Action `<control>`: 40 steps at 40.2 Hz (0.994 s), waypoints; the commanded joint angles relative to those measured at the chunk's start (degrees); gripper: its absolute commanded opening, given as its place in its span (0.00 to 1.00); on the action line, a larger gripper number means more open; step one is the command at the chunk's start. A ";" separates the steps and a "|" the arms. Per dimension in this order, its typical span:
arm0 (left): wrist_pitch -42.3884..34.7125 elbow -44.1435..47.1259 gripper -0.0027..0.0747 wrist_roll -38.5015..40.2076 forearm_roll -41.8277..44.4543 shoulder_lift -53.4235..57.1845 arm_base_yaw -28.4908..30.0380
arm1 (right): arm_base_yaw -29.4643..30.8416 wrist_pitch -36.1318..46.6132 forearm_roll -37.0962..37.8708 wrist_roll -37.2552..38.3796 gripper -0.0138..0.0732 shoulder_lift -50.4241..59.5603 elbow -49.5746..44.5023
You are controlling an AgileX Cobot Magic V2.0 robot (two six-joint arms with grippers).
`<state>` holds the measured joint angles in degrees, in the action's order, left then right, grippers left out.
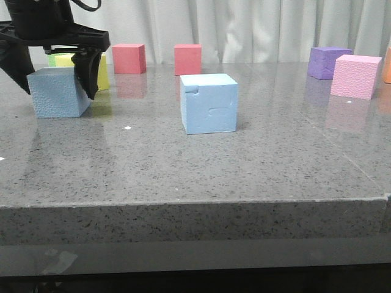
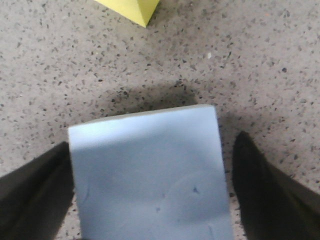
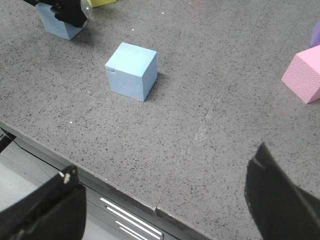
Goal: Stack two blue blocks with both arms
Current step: 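Lower the left gripper onto the other light blue cube and close, then lift the light blue cube with the left gripper over the placed cube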
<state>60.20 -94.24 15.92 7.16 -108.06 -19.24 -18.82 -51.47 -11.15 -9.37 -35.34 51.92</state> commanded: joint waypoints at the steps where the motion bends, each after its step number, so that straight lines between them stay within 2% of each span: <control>1: -2.54 -1.88 0.66 0.52 -1.26 2.92 0.13 | 0.21 4.08 -0.80 -0.05 0.90 -0.08 1.29; 7: -2.54 -1.88 0.52 0.52 -1.93 2.92 0.13 | 0.21 4.08 -0.80 -0.05 0.90 -0.08 1.29; 13: -1.26 -2.24 0.48 -1.59 -2.37 3.53 -0.11 | 0.21 4.08 -0.80 -0.05 0.90 -0.08 1.29; 21: 8.33 -9.97 0.48 -19.65 -11.05 3.56 -1.21 | 0.21 4.08 -0.80 -0.05 0.90 -0.08 1.29; 27: 12.19 -17.06 0.48 -31.31 -13.64 3.56 -4.04 | 0.21 4.08 -0.80 -0.05 0.90 -0.08 1.29; 40: 11.82 -24.79 0.48 -54.88 -14.43 3.56 -14.71 | 0.21 4.08 -0.80 -0.05 0.90 -0.08 1.29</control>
<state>71.72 -116.62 -32.54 -6.06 -108.09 -31.26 -18.82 -51.47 -11.15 -9.37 -35.34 51.92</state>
